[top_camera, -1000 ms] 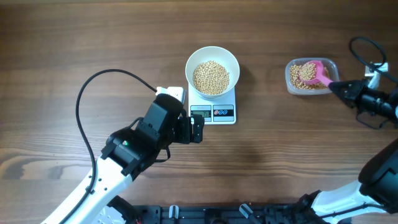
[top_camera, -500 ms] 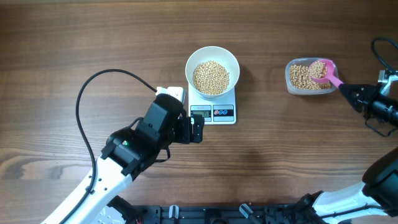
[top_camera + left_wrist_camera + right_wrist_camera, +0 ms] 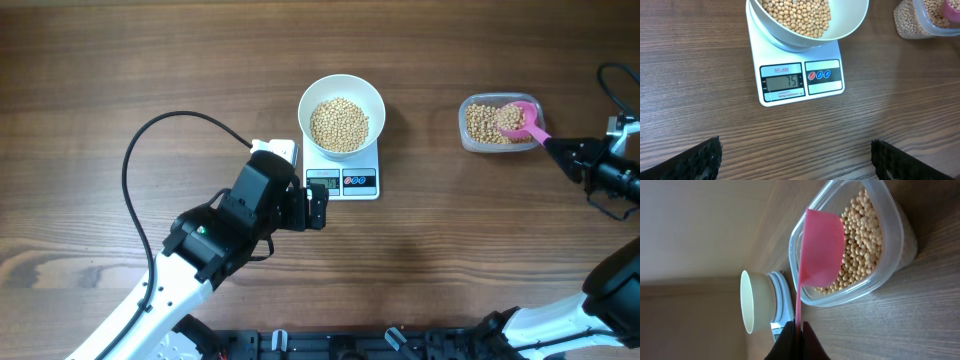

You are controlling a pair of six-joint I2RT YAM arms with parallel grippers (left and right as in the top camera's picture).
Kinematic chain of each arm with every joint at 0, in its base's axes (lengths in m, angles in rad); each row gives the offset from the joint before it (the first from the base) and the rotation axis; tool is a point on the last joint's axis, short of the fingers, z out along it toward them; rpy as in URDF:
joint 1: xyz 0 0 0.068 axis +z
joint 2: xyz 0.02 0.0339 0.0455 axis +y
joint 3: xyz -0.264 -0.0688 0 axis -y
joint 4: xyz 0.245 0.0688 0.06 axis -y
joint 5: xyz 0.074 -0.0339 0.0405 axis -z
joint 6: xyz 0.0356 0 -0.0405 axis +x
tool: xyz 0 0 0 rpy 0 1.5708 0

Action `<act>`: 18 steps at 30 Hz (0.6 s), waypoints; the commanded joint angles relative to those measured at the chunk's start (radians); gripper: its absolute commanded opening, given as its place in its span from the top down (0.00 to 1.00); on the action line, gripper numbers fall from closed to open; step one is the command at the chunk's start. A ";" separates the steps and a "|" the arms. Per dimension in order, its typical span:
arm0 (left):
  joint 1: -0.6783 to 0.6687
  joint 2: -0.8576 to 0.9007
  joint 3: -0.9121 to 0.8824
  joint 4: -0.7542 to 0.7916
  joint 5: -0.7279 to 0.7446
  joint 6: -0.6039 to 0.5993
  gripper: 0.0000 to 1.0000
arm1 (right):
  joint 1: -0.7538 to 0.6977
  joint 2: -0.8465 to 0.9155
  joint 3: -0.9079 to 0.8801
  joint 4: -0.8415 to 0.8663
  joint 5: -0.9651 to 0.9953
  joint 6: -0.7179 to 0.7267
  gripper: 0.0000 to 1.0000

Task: Scoop item into bowl and weigh 150g on scale
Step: 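Scoop a third load of soybeans with the right gripper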

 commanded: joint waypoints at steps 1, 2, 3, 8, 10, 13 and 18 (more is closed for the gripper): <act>-0.005 0.006 0.005 0.003 0.005 -0.006 0.00 | -0.004 0.019 -0.008 -0.002 -0.010 0.020 0.96; -0.005 0.006 0.005 0.003 0.005 -0.006 0.00 | -0.004 0.019 -0.008 -0.003 -0.010 0.014 0.96; -0.005 0.006 0.005 0.003 0.005 -0.006 0.00 | -0.004 0.019 -0.008 -0.010 -0.010 0.013 0.96; -0.005 0.006 0.005 0.003 0.006 -0.006 0.00 | -0.004 0.019 -0.008 -0.010 -0.085 -0.006 0.96; -0.005 0.006 0.005 0.003 0.005 -0.006 0.00 | -0.004 0.019 -0.008 -0.010 -0.085 -0.006 0.96; -0.005 0.006 0.005 0.003 0.005 -0.006 0.00 | -0.004 0.019 -0.008 -0.010 0.031 0.050 0.96; -0.005 0.006 0.005 0.003 0.005 -0.006 0.00 | -0.004 0.019 -0.008 -0.008 -0.060 0.054 0.96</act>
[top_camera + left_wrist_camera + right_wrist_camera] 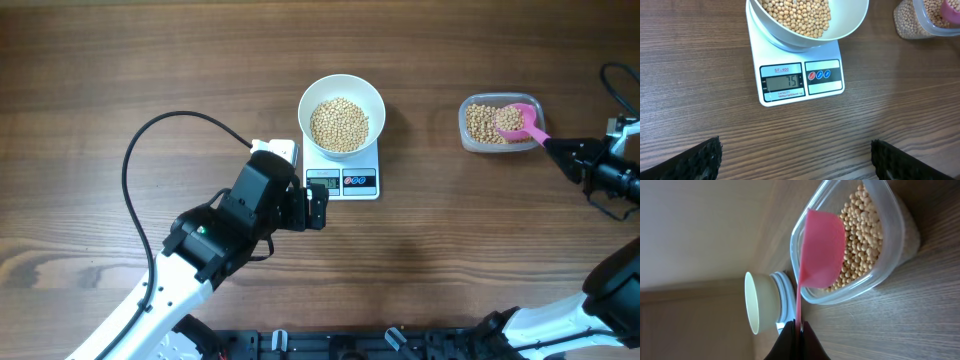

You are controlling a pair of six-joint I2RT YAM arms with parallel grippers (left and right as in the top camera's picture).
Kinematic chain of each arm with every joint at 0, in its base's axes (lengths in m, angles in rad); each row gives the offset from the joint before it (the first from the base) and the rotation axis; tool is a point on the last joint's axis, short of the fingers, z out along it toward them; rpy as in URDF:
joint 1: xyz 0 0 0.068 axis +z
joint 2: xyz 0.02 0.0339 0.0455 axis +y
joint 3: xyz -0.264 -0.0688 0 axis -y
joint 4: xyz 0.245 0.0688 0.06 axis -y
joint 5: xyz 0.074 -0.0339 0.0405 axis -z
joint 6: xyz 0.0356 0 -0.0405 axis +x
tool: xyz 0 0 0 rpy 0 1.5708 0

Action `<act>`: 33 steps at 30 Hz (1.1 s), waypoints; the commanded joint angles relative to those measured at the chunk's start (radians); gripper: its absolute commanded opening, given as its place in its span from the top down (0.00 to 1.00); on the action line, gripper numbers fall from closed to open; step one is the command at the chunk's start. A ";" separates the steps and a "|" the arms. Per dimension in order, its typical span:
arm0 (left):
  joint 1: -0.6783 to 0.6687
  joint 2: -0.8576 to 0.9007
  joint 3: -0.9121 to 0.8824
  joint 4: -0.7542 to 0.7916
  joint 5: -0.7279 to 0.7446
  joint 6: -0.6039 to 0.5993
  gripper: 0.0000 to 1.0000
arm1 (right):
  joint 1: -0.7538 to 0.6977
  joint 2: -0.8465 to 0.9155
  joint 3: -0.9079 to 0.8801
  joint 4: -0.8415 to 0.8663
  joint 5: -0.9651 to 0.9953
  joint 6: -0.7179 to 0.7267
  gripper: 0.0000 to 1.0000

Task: Scoop item into bowl and weigh 150g on scale
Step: 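Scoop a third load of soybeans with the right gripper, then lift the filled scoop toward the bowl with the right gripper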

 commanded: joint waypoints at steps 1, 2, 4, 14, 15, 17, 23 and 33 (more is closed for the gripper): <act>-0.005 0.006 0.005 0.003 0.005 -0.006 0.00 | -0.004 0.019 -0.008 -0.003 -0.048 0.009 0.96; -0.005 0.006 0.005 0.003 0.005 -0.006 0.00 | -0.004 0.019 -0.008 0.001 -0.044 0.008 0.96; -0.005 0.006 0.005 0.003 0.005 -0.006 0.00 | -0.004 0.019 -0.008 -0.001 -0.082 0.006 0.96; -0.005 0.006 0.005 0.003 0.005 -0.006 0.00 | -0.004 0.019 -0.008 -0.015 -0.385 -0.050 0.96; -0.005 0.006 0.005 0.003 0.005 -0.006 0.00 | 0.001 0.018 -0.008 -0.015 -0.414 -0.050 0.96; -0.005 0.006 0.005 0.003 0.005 -0.006 0.00 | 0.035 0.016 -0.008 -0.029 -0.431 -0.048 0.96; -0.005 0.006 0.005 0.003 0.005 -0.006 0.00 | 0.212 0.000 -0.008 -0.032 -0.432 0.008 0.96; -0.005 0.006 0.005 0.003 0.005 -0.006 0.00 | 0.578 -0.217 0.003 0.352 -0.143 0.447 0.95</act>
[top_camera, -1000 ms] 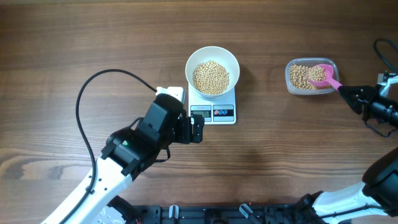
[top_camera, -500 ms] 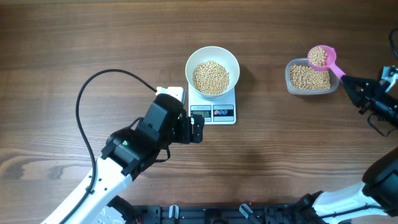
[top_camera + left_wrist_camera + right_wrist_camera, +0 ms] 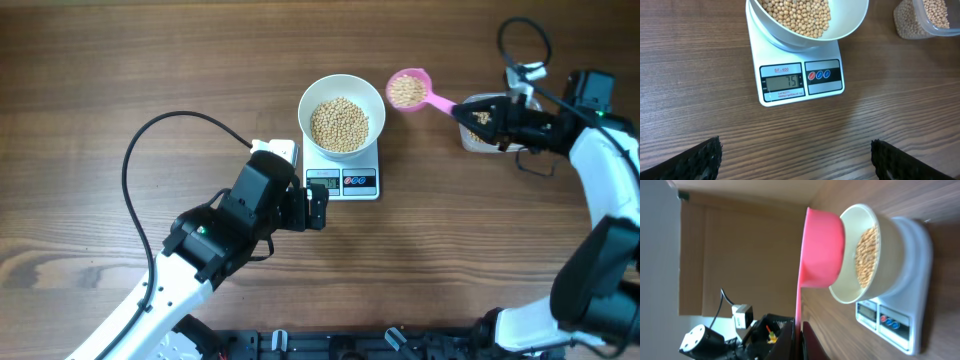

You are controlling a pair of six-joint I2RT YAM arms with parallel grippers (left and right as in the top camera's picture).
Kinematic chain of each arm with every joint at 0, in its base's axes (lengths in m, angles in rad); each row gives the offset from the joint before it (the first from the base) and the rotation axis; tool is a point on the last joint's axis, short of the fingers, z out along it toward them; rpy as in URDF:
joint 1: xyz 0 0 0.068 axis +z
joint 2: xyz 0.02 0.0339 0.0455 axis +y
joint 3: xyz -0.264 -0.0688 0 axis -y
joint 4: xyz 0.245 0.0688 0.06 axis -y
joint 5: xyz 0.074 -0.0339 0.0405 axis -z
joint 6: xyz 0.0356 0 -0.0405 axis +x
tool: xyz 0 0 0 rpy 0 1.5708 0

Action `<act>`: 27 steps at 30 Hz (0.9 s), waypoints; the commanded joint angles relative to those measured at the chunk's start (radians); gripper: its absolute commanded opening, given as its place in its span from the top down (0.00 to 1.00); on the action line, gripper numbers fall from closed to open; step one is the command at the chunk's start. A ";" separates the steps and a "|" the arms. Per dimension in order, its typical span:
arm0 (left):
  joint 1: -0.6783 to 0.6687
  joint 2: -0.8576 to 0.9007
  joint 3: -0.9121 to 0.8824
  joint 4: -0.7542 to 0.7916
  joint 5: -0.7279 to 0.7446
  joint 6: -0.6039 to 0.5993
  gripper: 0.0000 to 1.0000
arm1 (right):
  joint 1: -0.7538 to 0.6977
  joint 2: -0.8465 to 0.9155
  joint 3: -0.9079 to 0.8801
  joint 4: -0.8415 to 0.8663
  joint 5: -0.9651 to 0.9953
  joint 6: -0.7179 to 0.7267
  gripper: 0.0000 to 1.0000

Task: Scoop item into bowl and weigh 150g on scale
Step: 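Lift the filled scoop toward the bowl with the right gripper, then tip the pink scoop over the white bowl with the right gripper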

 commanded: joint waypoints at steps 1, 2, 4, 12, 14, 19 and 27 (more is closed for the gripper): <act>-0.005 0.006 0.005 0.003 0.005 -0.006 0.00 | 0.102 -0.127 0.012 0.169 0.180 0.212 0.95; -0.005 0.006 0.005 0.003 0.005 -0.006 0.00 | 0.137 -0.163 0.012 0.223 0.276 0.233 0.96; -0.005 0.006 0.005 0.003 0.005 -0.006 0.00 | 0.183 -0.195 0.012 0.264 0.340 0.247 0.96; -0.005 0.006 0.005 0.003 0.005 -0.006 0.00 | 0.360 -0.200 0.011 0.200 0.589 0.176 0.96; -0.005 0.006 0.005 0.003 0.005 -0.006 0.00 | 0.396 -0.200 0.011 0.177 0.678 0.121 0.96; -0.005 0.006 0.005 0.003 0.005 -0.006 0.00 | 0.483 -0.200 0.011 0.164 0.864 -0.056 0.96; -0.005 0.006 0.005 0.003 0.005 -0.006 0.00 | 0.558 -0.200 0.011 0.146 1.025 -0.262 0.96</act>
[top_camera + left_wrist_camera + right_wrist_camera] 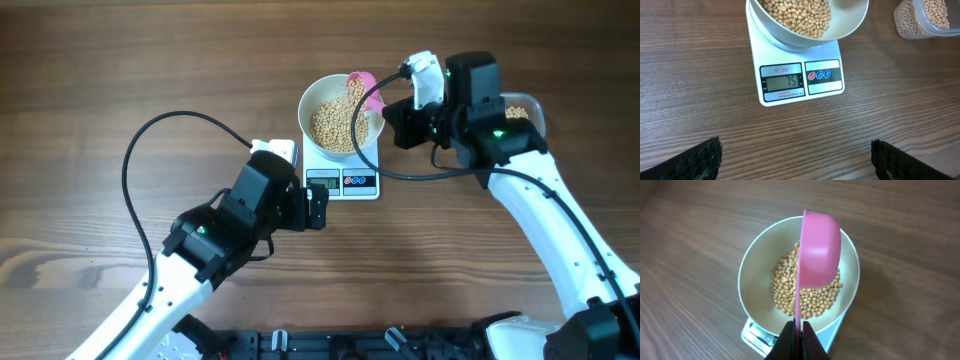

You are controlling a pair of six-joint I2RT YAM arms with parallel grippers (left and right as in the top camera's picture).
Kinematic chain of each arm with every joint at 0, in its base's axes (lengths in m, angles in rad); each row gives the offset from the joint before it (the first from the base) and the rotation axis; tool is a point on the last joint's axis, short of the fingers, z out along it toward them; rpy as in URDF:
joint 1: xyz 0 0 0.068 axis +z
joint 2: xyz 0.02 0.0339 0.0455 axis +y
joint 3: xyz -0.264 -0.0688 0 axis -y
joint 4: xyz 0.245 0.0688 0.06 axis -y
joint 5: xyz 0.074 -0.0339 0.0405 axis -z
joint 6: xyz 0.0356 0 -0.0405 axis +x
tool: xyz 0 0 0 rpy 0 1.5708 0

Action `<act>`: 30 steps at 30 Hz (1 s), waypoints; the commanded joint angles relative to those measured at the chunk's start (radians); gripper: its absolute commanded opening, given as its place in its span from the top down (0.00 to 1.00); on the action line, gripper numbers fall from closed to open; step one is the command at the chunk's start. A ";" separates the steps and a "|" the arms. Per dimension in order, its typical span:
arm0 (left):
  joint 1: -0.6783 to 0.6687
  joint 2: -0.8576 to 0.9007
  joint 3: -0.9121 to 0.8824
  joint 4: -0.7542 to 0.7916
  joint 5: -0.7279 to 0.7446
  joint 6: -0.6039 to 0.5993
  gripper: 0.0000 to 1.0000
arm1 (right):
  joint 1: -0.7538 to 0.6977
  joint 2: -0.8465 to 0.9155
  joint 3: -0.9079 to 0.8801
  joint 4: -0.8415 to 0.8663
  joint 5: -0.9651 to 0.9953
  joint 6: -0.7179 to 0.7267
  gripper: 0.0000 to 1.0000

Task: Scoop item into bowl and weigh 150g on scale
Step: 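Tip the pink scoop over the white bowl with the right gripper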

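A white bowl (312,102) of soybeans sits on the white digital scale (361,183); the display (783,81) reads 75. My right gripper (798,328) is shut on the handle of the pink scoop (819,250), which is tipped on its side over the bowl (756,270), beans spilling from the scoop (362,84) into it. My left gripper (795,160) hovers open in front of the scale, holding nothing. The clear tub of soybeans (522,104) is at the right, mostly hidden behind the right arm.
A white adapter (275,150) with a black cable (150,135) lies left of the scale. The tub's corner (922,20) shows at the upper right in the left wrist view. Bare wooden table (100,60) surrounds everything.
My right gripper has moved left with the scoop, from just right of the bowl to over it. The scoop, then level and full, is now tipped over the bowl. The left arm has not moved.
The scoop was in the tub of soybeans, held by my right gripper. It stayed there a moment later, slightly raised. Then it was full and level beside the bowl, and now it is tipped over the bowl. The scale has read 75 throughout.
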 commanded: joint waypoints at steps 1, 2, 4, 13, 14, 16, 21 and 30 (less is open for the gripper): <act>-0.005 0.006 0.005 0.003 0.005 -0.006 0.00 | 0.012 -0.009 0.013 0.000 0.039 -0.090 0.96; -0.005 0.006 0.005 0.003 0.005 -0.006 0.00 | 0.012 -0.009 0.013 -0.002 0.039 -0.107 0.95; -0.005 0.006 0.005 0.003 0.005 -0.006 0.00 | 0.012 -0.009 0.013 -0.003 0.039 -0.154 0.96; -0.005 0.006 0.005 0.003 0.005 -0.006 0.00 | 0.051 -0.009 0.013 0.000 0.041 -0.348 0.96; -0.005 0.006 0.005 0.003 0.005 -0.006 0.00 | 0.064 -0.009 0.013 0.002 0.071 -0.366 0.96; -0.005 0.006 0.005 0.003 0.005 -0.006 0.00 | 0.081 -0.009 0.013 0.003 0.143 -0.395 0.96; -0.005 0.006 0.005 0.003 0.005 -0.006 0.00 | 0.118 -0.009 0.013 0.007 0.227 -0.494 0.96; -0.005 0.006 0.005 0.003 0.005 -0.006 0.00 | 0.174 -0.011 0.013 0.056 0.253 -0.542 0.96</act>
